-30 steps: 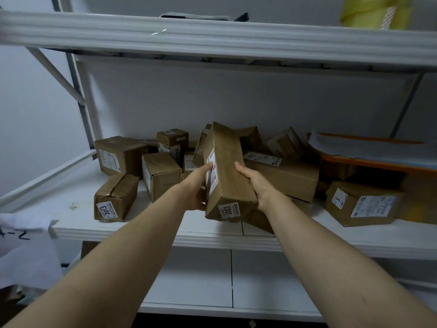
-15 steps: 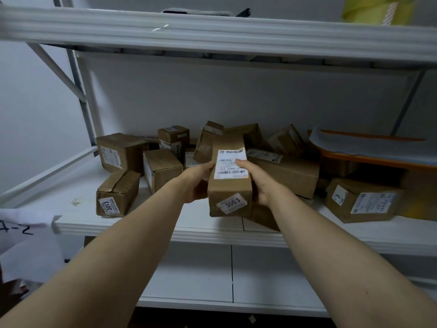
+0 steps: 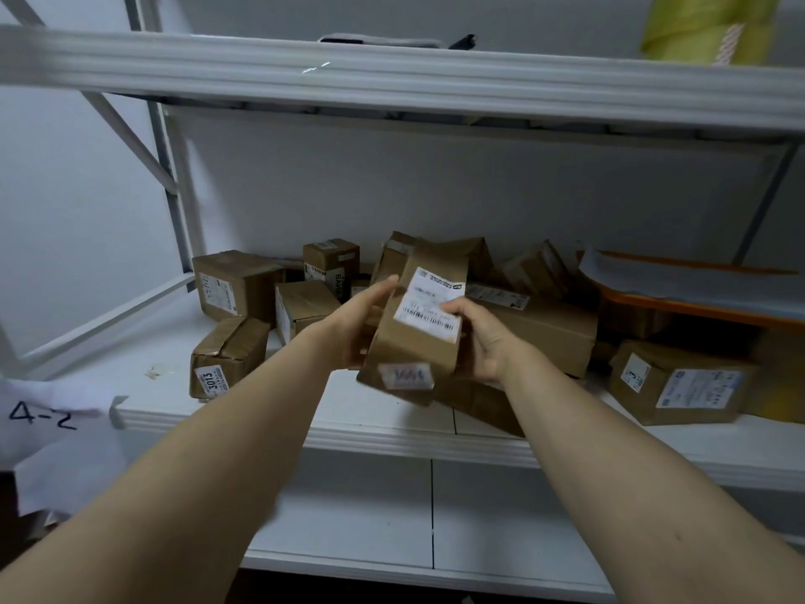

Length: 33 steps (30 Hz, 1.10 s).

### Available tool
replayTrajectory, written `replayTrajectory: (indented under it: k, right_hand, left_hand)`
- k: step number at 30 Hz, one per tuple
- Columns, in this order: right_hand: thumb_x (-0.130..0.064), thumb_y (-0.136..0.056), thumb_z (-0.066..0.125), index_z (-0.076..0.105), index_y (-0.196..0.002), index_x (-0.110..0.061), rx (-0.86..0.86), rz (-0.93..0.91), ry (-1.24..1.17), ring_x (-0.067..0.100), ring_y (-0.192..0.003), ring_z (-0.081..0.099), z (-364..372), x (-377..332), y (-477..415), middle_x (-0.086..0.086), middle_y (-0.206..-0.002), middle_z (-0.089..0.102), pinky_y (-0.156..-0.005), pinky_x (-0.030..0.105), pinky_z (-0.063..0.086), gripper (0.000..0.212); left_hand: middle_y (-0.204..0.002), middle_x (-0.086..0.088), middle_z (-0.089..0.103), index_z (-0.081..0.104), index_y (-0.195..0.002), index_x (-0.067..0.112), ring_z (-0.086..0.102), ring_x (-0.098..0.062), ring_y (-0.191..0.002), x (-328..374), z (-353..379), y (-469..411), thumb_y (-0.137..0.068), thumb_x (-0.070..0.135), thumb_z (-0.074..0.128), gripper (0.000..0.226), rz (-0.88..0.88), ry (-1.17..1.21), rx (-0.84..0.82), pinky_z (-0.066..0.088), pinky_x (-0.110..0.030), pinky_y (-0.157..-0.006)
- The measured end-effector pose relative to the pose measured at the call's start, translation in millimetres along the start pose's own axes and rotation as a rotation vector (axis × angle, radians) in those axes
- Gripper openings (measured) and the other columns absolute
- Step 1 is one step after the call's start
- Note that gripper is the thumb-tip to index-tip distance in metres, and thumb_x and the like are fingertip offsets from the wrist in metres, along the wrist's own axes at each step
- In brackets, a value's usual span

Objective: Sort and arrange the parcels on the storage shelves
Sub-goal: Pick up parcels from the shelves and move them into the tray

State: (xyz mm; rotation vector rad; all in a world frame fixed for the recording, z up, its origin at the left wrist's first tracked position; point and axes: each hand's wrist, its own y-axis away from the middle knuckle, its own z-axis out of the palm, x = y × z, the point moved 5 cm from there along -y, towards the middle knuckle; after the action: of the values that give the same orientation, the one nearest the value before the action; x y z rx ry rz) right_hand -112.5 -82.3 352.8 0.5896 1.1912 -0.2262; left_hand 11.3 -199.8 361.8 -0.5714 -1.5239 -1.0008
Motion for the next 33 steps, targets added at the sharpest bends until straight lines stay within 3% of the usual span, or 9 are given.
replayTrajectory:
  k: [4,8,12,16,19,21,24,28,33]
  right_hand:
    - [0.005,-0.082,0.059,0.065,-0.099,-0.006,-0.074,-0.072,0.054,0.03,-0.095,0.066,10,-3,4,0.016,-0.098,0.07,-0.086,0.046,0.052,0.022]
    - [0.021,-0.05,0.07,0.051,-0.125,0.005,-0.042,-0.066,0.163,0.036,-0.1,0.068,9,-4,-3,0.023,-0.108,0.07,-0.086,0.052,0.055,0.079]
    - [0.031,-0.055,0.063,0.045,-0.125,0.005,0.052,-0.081,0.191,0.04,-0.1,0.066,6,-3,-10,0.026,-0.109,0.065,-0.081,0.053,0.056,0.077]
    - [0.034,-0.065,0.056,0.045,-0.121,0.006,0.108,-0.087,0.191,0.04,-0.104,0.063,10,2,-12,0.025,-0.107,0.063,-0.076,0.046,0.056,0.063]
    - [0.035,-0.067,0.051,0.047,-0.124,0.009,0.115,-0.087,0.165,0.04,-0.104,0.063,13,4,-16,0.026,-0.111,0.063,-0.07,0.044,0.056,0.063]
    - [0.031,-0.072,0.051,0.053,-0.117,0.005,0.066,-0.107,0.139,0.038,-0.106,0.063,17,3,-17,0.022,-0.107,0.066,-0.075,0.043,0.056,0.052]
    - [0.021,-0.083,0.052,0.056,-0.105,-0.004,0.002,-0.161,0.06,0.035,-0.11,0.061,24,1,-17,0.016,-0.099,0.066,-0.089,0.044,0.051,0.033]
    - [0.009,-0.088,0.058,0.046,-0.13,-0.006,0.073,-0.234,0.085,0.025,-0.096,0.064,30,-3,-25,0.011,-0.102,0.063,-0.088,0.041,0.053,0.046]
    - [-0.031,-0.096,0.057,0.056,-0.125,-0.017,0.078,-0.274,0.249,0.024,-0.102,0.062,47,-2,-21,0.01,-0.116,0.064,-0.091,0.039,0.052,0.032]
  left_hand:
    - [-0.105,-0.008,0.073,0.063,-0.117,0.015,0.066,-0.029,-0.104,4,-1,6,-0.059,0.058,0.079,0.074,0.066,-0.111,0.026,0.047,-0.048,-0.099]
    - [-0.106,-0.002,0.071,0.065,-0.111,0.021,0.063,-0.026,-0.107,12,-7,9,-0.041,0.046,0.091,0.079,0.166,-0.209,0.095,0.043,-0.05,-0.101]
    - [-0.101,-0.003,0.068,0.06,-0.1,0.02,0.063,-0.023,-0.101,18,-2,15,-0.067,0.01,0.082,0.041,0.218,-0.309,0.014,0.052,-0.04,-0.087]
    - [-0.11,-0.004,0.058,0.036,-0.126,0.017,0.058,-0.02,-0.101,14,-6,11,-0.064,0.001,0.083,0.079,0.215,-0.305,0.058,0.053,-0.033,-0.08]
    - [-0.11,-0.002,0.054,0.03,-0.129,0.017,0.055,-0.018,-0.101,12,-9,11,-0.064,0.004,0.084,0.086,0.23,-0.33,0.119,0.051,-0.027,-0.075]
    - [-0.112,-0.003,0.057,0.039,-0.123,0.014,0.058,-0.018,-0.102,12,-14,8,-0.06,0.018,0.088,0.08,0.244,-0.317,0.177,0.052,-0.029,-0.078]
    - [-0.097,-0.001,0.066,0.058,-0.103,0.015,0.063,-0.011,-0.083,16,-21,13,-0.067,0.036,0.083,0.048,0.274,-0.243,0.281,0.049,-0.023,-0.064]
    - [-0.111,-0.007,0.062,0.048,-0.125,0.01,0.062,-0.02,-0.093,12,-34,19,-0.068,0.065,0.07,0.082,0.227,-0.165,0.359,0.049,-0.028,-0.065]
    - [-0.105,-0.013,0.062,0.052,-0.112,0.012,0.063,-0.026,-0.091,6,-39,40,-0.09,0.034,0.057,0.032,0.131,0.006,0.224,0.051,-0.035,-0.073]
